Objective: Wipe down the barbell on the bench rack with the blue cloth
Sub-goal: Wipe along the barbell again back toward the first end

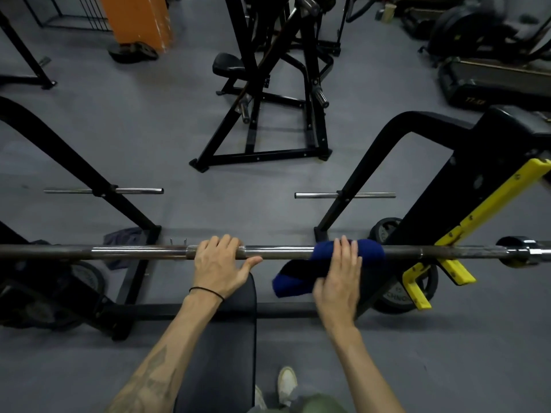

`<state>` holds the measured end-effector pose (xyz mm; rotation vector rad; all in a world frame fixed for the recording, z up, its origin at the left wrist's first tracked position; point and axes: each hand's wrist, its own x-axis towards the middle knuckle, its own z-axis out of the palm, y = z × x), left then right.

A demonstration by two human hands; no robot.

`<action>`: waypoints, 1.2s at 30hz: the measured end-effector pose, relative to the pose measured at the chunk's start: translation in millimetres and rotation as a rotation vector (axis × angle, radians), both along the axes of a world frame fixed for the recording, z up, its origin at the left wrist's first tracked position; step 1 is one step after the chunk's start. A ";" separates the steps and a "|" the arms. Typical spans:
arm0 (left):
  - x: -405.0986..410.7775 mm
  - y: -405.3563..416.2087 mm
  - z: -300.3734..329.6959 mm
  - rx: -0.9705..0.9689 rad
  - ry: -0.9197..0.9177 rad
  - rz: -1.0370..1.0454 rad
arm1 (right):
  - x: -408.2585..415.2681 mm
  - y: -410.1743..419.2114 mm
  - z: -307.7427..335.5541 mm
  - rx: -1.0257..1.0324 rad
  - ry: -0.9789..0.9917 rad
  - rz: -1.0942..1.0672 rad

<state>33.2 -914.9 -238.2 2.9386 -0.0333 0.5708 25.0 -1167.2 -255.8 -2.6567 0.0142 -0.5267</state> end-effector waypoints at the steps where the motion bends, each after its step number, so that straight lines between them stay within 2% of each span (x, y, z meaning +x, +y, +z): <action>1: 0.0 0.5 -1.6 0.006 -0.010 -0.014 | -1.6 16.2 -0.4 0.009 0.001 -0.004; 4: 1.0 5.9 -5.4 0.017 -0.061 -0.043 | -12.5 54.1 -0.2 -0.154 -0.030 0.283; 7: 3.7 8.3 -5.3 0.005 -0.077 -0.067 | 0.1 21.8 1.7 -0.309 -0.042 0.519; 9: 4.8 7.5 -2.6 -0.015 -0.103 -0.066 | 9.8 -10.3 4.7 -0.277 -0.031 0.466; 11: 5.9 5.9 -0.2 -0.034 -0.119 -0.058 | 16.2 -27.8 5.8 -0.187 -0.001 0.308; 14: 6.7 1.2 1.3 -0.052 -0.143 -0.037 | 12.2 -5.5 6.1 -0.046 0.005 0.136; 16: 5.6 0.8 0.2 -0.063 -0.131 -0.035 | 2.0 26.0 5.1 -0.045 0.026 0.183; 18: 3.8 3.3 -3.6 -0.058 -0.114 -0.040 | -12.6 46.6 2.9 -0.135 0.030 0.346; 20: 2.5 4.3 -4.2 -0.047 -0.102 -0.037 | -13.4 38.5 2.9 -0.218 -0.007 0.465; 22: 3.5 4.0 -2.8 -0.051 -0.110 -0.034 | -1.7 11.4 1.9 -0.196 -0.038 0.481; 25: 2.5 3.5 -2.0 -0.058 -0.119 -0.043 | 6.2 -20.7 1.1 -0.091 -0.025 0.267; 28: 1.6 2.6 -2.0 -0.078 -0.121 -0.050 | -1.0 9.6 0.5 0.027 0.001 0.106; 30: 2.1 2.9 -3.2 -0.076 -0.158 -0.050 | -6.4 41.4 -1.2 0.016 -0.003 0.194; 32: 3.4 1.8 -1.6 -0.069 -0.159 -0.059 | -6.9 52.0 -4.3 -0.089 -0.017 0.361; 34: 4.3 2.9 0.0 -0.062 -0.140 -0.053 | 1.1 37.0 -5.9 -0.197 -0.036 0.480; 36: 4.1 4.8 1.6 -0.049 -0.106 -0.058 | 6.2 9.7 -7.4 -0.238 -0.049 0.509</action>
